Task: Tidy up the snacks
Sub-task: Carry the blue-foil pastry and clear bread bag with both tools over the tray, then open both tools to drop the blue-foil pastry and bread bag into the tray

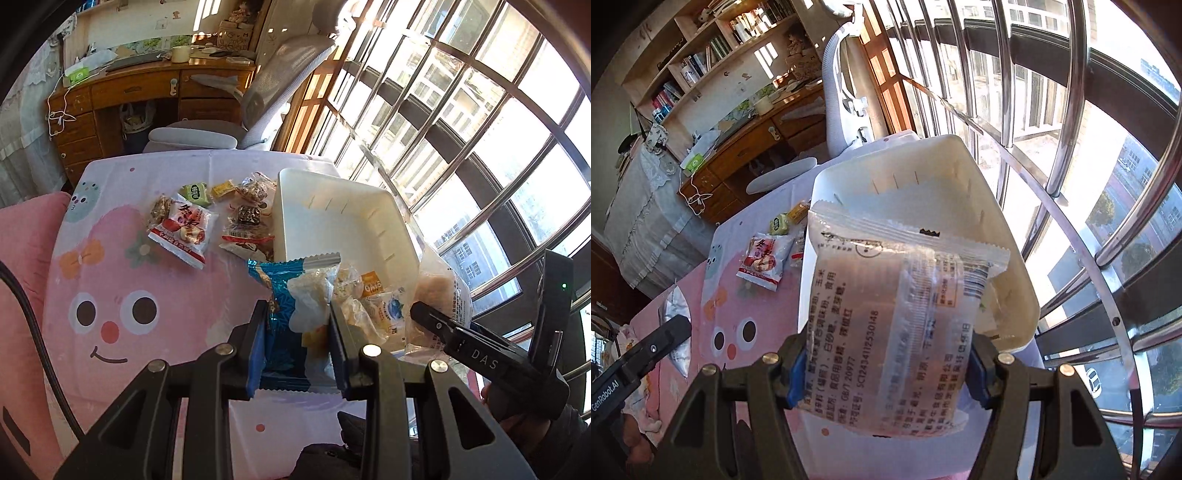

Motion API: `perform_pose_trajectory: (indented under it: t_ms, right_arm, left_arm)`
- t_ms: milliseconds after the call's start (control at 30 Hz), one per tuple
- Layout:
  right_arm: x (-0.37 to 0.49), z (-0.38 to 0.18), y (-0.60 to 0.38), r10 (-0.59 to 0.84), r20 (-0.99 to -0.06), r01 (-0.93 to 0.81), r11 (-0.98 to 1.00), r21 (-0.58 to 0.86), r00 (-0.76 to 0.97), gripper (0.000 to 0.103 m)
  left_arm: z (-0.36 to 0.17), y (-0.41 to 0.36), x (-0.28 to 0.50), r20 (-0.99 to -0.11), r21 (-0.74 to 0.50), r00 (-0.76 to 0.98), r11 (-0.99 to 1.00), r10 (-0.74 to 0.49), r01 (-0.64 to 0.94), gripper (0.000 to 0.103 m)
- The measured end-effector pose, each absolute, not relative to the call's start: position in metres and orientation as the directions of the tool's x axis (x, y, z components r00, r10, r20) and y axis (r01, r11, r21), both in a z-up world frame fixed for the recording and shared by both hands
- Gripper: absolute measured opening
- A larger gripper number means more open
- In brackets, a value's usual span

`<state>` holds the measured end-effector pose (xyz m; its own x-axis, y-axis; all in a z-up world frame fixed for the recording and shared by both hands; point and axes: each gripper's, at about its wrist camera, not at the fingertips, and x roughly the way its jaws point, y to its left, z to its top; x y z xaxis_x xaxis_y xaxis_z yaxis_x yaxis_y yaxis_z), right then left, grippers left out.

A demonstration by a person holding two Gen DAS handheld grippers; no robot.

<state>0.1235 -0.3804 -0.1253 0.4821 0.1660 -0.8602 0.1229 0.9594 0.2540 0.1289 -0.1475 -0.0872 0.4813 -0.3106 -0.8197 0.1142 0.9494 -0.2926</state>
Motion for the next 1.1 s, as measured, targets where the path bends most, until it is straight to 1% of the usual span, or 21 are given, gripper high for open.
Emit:
perform_pose_trajectory:
  t_ms: [100, 433, 567, 600, 667, 700, 733, 767, 833, 867, 1100]
  right_arm:
    - [0.136, -0.125, -0.394, 0.171, -0.86, 0.085, 0.967, 0.239, 0.482, 0.067]
    - [0.164, -0.126, -0.428, 0.177, -0.858, -0.011, 0.981, 0.196, 0.481, 0.068]
    - [0.171, -0.126, -0.435, 0.193, -0.853, -0.033, 0.979, 0.203, 0.484, 0.068]
    - [0.173, -0.126, -0.436, 0.196, -0.852, -0.035, 0.978, 0.205, 0.485, 0.068]
    - [0.176, -0.127, -0.439, 0.197, -0.85, -0.037, 0.978, 0.205, 0.488, 0.068]
    - [0.178, -0.129, -0.44, 0.196, -0.853, -0.037, 0.978, 0.204, 0.484, 0.068]
    - [0.178, -0.13, -0.44, 0.198, -0.856, -0.035, 0.978, 0.206, 0.478, 0.07]
    - [0.18, -0.133, -0.44, 0.199, -0.86, -0.03, 0.977, 0.21, 0.47, 0.071]
    - [0.184, -0.137, -0.441, 0.202, -0.869, -0.019, 0.976, 0.217, 0.452, 0.076]
    - [0.185, -0.138, -0.443, 0.205, -0.87, -0.014, 0.975, 0.223, 0.448, 0.076]
    - [0.182, -0.137, -0.44, 0.217, -0.863, -0.019, 0.972, 0.234, 0.457, 0.076]
  left_arm:
    - [-0.093, -0.167, 0.137, -0.83, -0.275, 0.48, 0.957, -0.285, 0.092, 0.029]
    - [-0.104, -0.21, 0.161, -0.812, -0.327, 0.49, 0.943, -0.317, 0.069, 0.029]
    - [-0.105, -0.222, 0.169, -0.808, -0.325, 0.496, 0.943, -0.318, 0.074, 0.029]
    - [-0.105, -0.224, 0.171, -0.809, -0.324, 0.495, 0.943, -0.316, 0.072, 0.031]
    - [-0.106, -0.226, 0.175, -0.815, -0.314, 0.495, 0.947, -0.301, 0.06, 0.046]
    - [-0.107, -0.225, 0.175, -0.817, -0.311, 0.497, 0.949, -0.293, 0.05, 0.063]
    - [-0.107, -0.223, 0.176, -0.817, -0.308, 0.501, 0.951, -0.285, 0.038, 0.072]
    - [-0.106, -0.221, 0.176, -0.817, -0.306, 0.505, 0.952, -0.279, 0.03, 0.073]
    - [-0.106, -0.218, 0.176, -0.82, -0.299, 0.507, 0.954, -0.266, 0.016, 0.077]
    - [-0.107, -0.216, 0.176, -0.823, -0.295, 0.506, 0.955, -0.258, 0.006, 0.079]
    - [-0.11, -0.208, 0.172, -0.836, -0.289, 0.494, 0.957, -0.238, -0.027, 0.08]
